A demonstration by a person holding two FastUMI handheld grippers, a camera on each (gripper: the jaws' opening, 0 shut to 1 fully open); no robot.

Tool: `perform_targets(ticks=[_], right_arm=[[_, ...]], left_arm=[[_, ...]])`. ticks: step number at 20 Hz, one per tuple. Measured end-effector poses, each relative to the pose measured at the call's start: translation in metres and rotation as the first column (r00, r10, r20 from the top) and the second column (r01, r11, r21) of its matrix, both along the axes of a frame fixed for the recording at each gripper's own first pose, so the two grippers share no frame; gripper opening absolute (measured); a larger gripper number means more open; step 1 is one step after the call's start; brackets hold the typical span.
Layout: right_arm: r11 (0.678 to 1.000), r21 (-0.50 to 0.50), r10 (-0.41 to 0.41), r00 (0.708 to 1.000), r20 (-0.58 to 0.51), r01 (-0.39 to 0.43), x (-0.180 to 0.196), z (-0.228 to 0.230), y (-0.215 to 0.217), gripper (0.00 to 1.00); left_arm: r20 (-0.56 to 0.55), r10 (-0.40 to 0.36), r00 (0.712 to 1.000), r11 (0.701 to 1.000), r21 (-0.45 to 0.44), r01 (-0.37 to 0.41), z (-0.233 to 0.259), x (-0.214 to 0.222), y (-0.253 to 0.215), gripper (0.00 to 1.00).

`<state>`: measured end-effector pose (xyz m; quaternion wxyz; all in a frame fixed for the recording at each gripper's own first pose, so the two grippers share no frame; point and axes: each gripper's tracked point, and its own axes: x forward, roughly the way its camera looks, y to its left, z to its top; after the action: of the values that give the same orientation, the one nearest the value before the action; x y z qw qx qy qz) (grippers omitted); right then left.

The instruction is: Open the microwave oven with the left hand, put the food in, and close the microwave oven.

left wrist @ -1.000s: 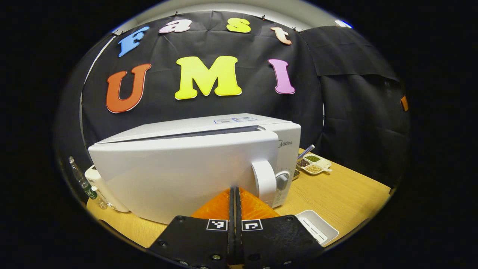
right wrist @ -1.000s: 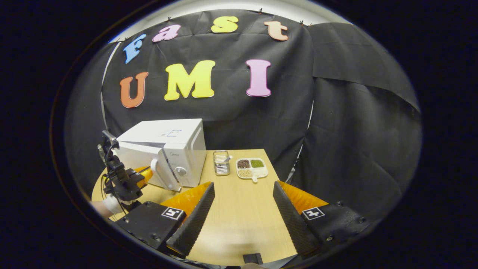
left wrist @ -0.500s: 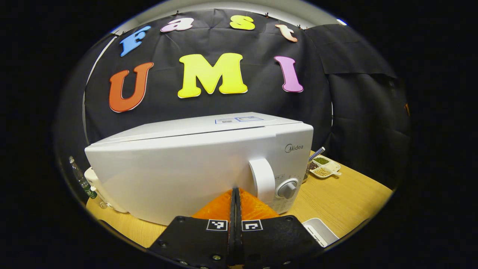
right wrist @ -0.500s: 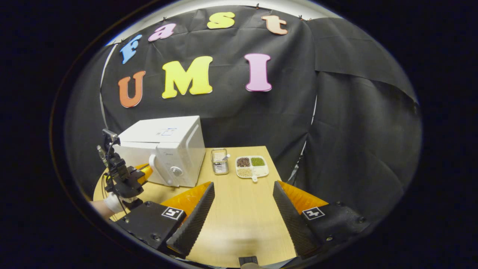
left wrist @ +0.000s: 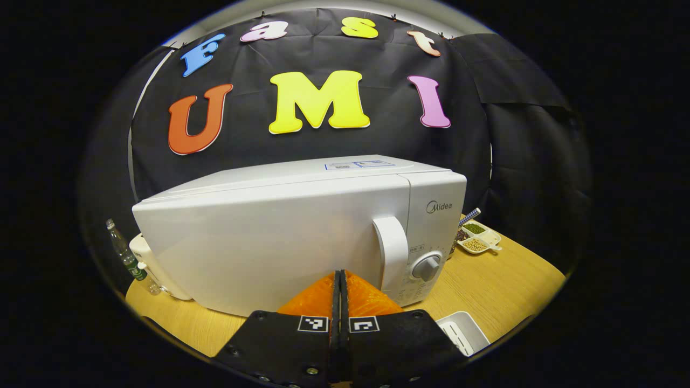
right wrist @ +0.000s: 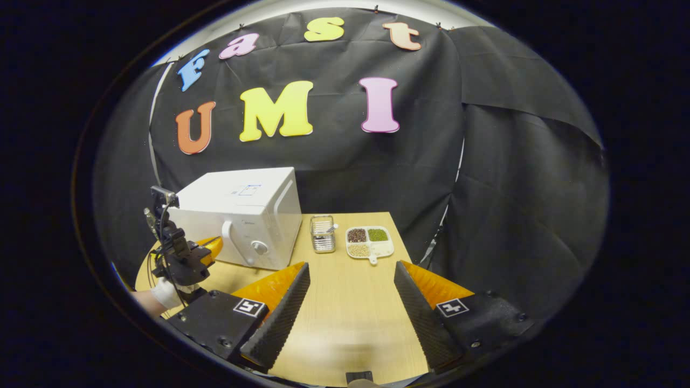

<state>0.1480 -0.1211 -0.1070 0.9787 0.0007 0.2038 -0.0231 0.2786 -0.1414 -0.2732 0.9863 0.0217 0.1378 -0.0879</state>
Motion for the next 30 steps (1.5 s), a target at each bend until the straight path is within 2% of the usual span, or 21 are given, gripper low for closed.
perform_targets(ticks=[2, 3, 5, 6, 7, 8, 10, 11, 13, 17, 18, 19, 25, 28, 29, 30], right_arm=[[1.0, 0.003, 0.0, 1.0, 0.006, 0.0, -0.003, 0.001, 0.003, 1.0], [1.0, 0.002, 0.001, 1.0, 0.011, -0.001, -0.005, 0.002, 0.005, 1.0], [1.0, -0.005, 0.001, 1.0, 0.018, -0.001, -0.011, 0.003, 0.009, 1.0], [1.0, -0.009, -0.002, 1.0, 0.018, 0.002, -0.016, 0.003, 0.011, 1.0], [1.0, -0.01, -0.002, 1.0, 0.022, 0.002, -0.021, 0.004, 0.014, 1.0], [1.0, -0.011, -0.004, 1.0, 0.024, 0.004, -0.026, 0.004, 0.016, 0.93], [1.0, -0.022, -0.008, 1.0, 0.026, 0.008, -0.038, 0.002, 0.021, 0.93], [1.0, -0.027, -0.009, 1.0, 0.029, 0.01, -0.043, 0.001, 0.024, 1.0], [0.999, -0.04, -0.011, 0.999, 0.032, 0.013, -0.058, -0.001, 0.031, 1.0], [0.998, -0.054, -0.011, 0.998, 0.06, 0.014, -0.092, 0.002, 0.052, 1.0], [0.999, -0.052, -0.011, 0.998, 0.07, 0.015, -0.1, 0.002, 0.059, 0.93], [0.999, -0.048, -0.011, 0.997, 0.081, 0.015, -0.108, 0.005, 0.067, 1.0], [0.998, -0.055, 0.003, 0.985, 0.171, 0.006, -0.143, 0.026, 0.104, 1.0], [0.996, -0.082, 0.047, 0.975, 0.216, -0.03, -0.152, 0.038, 0.116, 1.0], [0.996, -0.078, 0.059, 0.973, 0.222, -0.043, -0.154, 0.043, 0.119, 0.93], [0.996, -0.071, 0.066, 0.974, 0.219, -0.052, -0.156, 0.044, 0.12, 1.0]], left_arm=[[0.016, 0.014, 1.0, 0.999, 0.036, -0.015, 0.001, -0.009, 0.012, 0.02], [0.013, 0.007, 1.0, 0.999, 0.044, -0.008, -0.001, -0.014, 0.014, 0.13], [0.015, 0.022, 1.0, 0.998, 0.064, -0.023, -0.001, -0.025, 0.025, 0.88], [0.018, 0.021, 1.0, 0.997, 0.074, -0.022, 0.0, -0.028, 0.029, 0.96], [0.017, 0.021, 1.0, 0.997, 0.074, -0.022, 0.001, -0.032, 0.03, 0.96], [0.019, 0.022, 1.0, 0.997, 0.07, -0.024, 0.003, -0.036, 0.033, 0.96], [0.023, 0.024, 0.999, 0.998, 0.055, -0.026, 0.008, -0.048, 0.038, 0.96], [0.025, 0.02, 1.0, 0.999, 0.045, -0.021, 0.012, -0.054, 0.037, 0.96], [0.029, 0.012, 0.999, 0.999, 0.031, -0.013, 0.022, -0.072, 0.039, 0.96], [0.058, -0.01, 0.998, 1.0, -0.011, 0.011, 0.056, -0.123, 0.045, 0.96], [0.06, -0.016, 0.998, 1.0, -0.023, 0.018, 0.066, -0.138, 0.049, 0.96], [0.064, -0.019, 0.998, 0.999, -0.034, 0.021, 0.076, -0.153, 0.055, 0.96], [0.108, -0.026, 0.994, 0.993, -0.111, 0.038, 0.146, -0.234, 0.096, 0.96], [0.164, 0.018, 0.986, 0.995, -0.099, -0.002, 0.187, -0.26, 0.121, 0.95], [0.182, 0.032, 0.983, 0.994, -0.112, -0.012, 0.202, -0.267, 0.123, 0.95], [0.193, 0.055, 0.98, 0.992, -0.125, -0.031, 0.215, -0.274, 0.128, 0.95]])
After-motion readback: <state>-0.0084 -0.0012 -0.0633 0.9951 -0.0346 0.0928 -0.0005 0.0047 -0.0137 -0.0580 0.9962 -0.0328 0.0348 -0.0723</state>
